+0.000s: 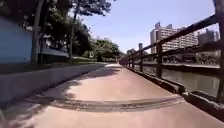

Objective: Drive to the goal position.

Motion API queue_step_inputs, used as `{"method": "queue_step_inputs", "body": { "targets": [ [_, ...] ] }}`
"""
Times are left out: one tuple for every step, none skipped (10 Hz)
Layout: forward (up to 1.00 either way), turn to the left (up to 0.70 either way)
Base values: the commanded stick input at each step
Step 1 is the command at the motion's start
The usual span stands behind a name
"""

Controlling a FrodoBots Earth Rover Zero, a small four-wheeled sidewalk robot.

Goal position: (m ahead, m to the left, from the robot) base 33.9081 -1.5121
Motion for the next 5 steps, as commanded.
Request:
{"method": "queue_step_inputs", "body": {
  "targets": [
    [1.0,0.01],
    [1.0,0.01],
    [1.0,0.01],
    [1.0,0.01],
    [1.0,0.01]
  ]
}}
